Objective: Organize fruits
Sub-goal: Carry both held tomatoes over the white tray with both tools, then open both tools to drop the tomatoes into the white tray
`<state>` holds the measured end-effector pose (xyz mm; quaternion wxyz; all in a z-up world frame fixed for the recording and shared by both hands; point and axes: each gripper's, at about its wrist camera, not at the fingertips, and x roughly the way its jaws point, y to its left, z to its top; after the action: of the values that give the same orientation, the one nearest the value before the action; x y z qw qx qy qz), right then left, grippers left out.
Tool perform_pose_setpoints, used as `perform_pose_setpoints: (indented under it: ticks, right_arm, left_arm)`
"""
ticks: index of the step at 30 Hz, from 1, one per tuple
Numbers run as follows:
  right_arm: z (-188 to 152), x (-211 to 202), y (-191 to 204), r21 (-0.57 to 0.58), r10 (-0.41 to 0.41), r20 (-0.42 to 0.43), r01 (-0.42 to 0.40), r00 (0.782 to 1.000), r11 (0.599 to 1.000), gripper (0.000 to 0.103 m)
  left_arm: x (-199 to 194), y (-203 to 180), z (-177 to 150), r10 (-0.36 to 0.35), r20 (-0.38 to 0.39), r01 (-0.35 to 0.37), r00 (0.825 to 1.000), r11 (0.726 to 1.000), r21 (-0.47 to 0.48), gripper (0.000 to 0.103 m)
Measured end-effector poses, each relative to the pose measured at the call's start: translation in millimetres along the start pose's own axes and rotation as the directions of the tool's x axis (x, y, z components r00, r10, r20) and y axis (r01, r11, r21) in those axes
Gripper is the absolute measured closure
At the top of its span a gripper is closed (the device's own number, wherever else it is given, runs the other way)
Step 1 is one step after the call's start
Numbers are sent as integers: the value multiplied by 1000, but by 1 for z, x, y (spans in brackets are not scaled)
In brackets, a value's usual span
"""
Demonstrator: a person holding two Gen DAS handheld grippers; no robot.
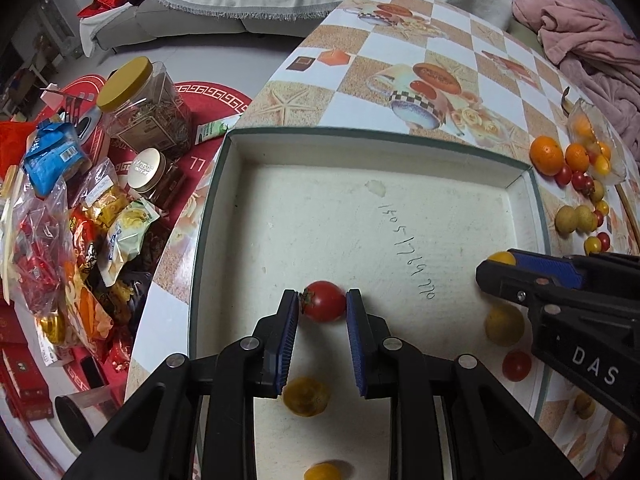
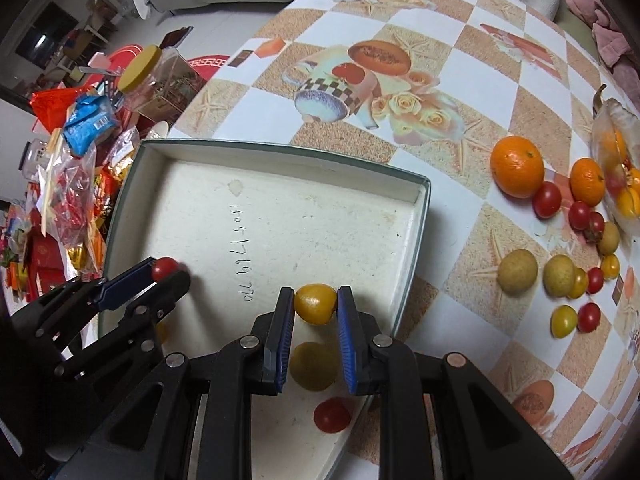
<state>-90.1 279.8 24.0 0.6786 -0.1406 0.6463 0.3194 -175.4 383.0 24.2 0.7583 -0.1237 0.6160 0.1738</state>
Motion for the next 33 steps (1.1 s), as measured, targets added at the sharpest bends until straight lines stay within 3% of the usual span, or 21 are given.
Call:
perform_pose_setpoints:
  ticks: [1,2,3,5,6,10,12,14,24,33]
  right_arm:
    - [0,2,0,-3,-2,-7,2,1000,1000,80]
    - [1,5,0,-2,-3,-14,3,1000,1000,79]
    - [1,5,1,-3,-4,-14,4,1000,1000,79]
    - [2,5,3,-11,0,-10,0,1000,1000,73]
    - [3,6,4,-15,5,-11,-5,1000,1000,64]
    - [5,3,7,-9,30,-3,-30,1000,1000,48]
    - [5,-5,9,-8,55,19,-55,998,998,31]
    - [5,-16,10,1,66,50,-66,997,998,21]
    - [-12,-57,-30,109,57,121,-71,991,992,21]
    - [-77,-79,-113,264,-39,95,13,995,964,21]
  left_arm:
    - [1,1,-1,3,-4,-3,1000,1000,1,76]
    - [1,2,-2,9,0,-9,1000,1000,1,65]
    - [0,2,-2,15,1,-15,1000,1000,0,39]
    - [-4,5,-4,35,35,-35,999,999,-9,27]
    - [-5,6,-4,37,42,-37,998,999,-7,27]
    - [-5,6,-6,40,28,-40,999,999,9,27]
    - [-6,6,-7,37,28,-37,999,999,5,27]
    - [-8,5,-7,37,27,-37,999,999,6,27]
    - [-27,-16,-9,24,41,-27,999,998,56,27]
    - [-54,-75,-24,-43,59,33,997,985,168,27]
